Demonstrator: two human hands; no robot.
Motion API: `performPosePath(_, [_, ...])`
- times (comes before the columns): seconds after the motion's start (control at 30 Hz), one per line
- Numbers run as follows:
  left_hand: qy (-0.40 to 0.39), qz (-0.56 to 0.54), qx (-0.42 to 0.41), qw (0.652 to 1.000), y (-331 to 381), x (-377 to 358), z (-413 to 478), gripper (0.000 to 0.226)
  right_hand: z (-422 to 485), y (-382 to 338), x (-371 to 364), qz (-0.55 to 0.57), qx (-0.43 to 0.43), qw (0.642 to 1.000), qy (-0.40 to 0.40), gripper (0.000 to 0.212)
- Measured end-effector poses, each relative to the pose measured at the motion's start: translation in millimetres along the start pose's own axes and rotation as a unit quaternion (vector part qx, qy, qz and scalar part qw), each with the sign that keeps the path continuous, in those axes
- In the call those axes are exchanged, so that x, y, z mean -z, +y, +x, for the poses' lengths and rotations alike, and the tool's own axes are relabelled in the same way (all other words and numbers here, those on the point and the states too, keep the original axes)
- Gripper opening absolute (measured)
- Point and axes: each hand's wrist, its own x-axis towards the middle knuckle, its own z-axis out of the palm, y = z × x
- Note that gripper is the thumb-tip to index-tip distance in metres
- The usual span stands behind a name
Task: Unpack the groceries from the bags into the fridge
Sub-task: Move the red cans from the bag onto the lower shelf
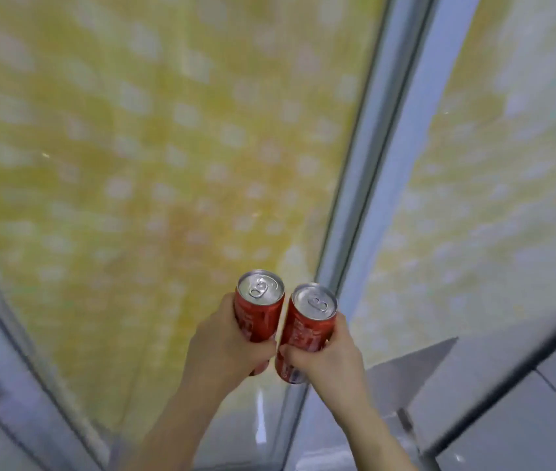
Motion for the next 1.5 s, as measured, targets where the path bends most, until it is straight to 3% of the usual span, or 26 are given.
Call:
performPosePath(0.37, [-0.192, -0.013, -0.186, 0.963, 173, -198, -4, 0.046, 19, 60, 236, 0.037, -0.024, 0.98, 0.192, 0.047])
performPosePath(0.77, [-0.335, -0.047, -0.356, 0.871, 351, -370, -31, 0.055, 17, 87, 438, -0.001, -0.018, 0.904, 0.427, 0.063])
performPosePath(1.17, [-0.452, -0.18, -0.435, 0.758, 529, -505, -9, 0.038, 72, 72, 611, -0.046, 0.011, 0.815, 0.577, 0.066])
performPosePath(1.33, [-0.456, -0.242, -0.443, 0.733, 597, -522, -19, 0.062, 79, 45, 666, -0.074, 0.039, 0.784, 0.616, 0.057])
performPosePath(1.5, [-0.465, -0.333, -0.442, 0.691, 662, -522, -28, 0.064, 82, 5, 713, -0.102, 0.115, 0.756, 0.636, 0.056])
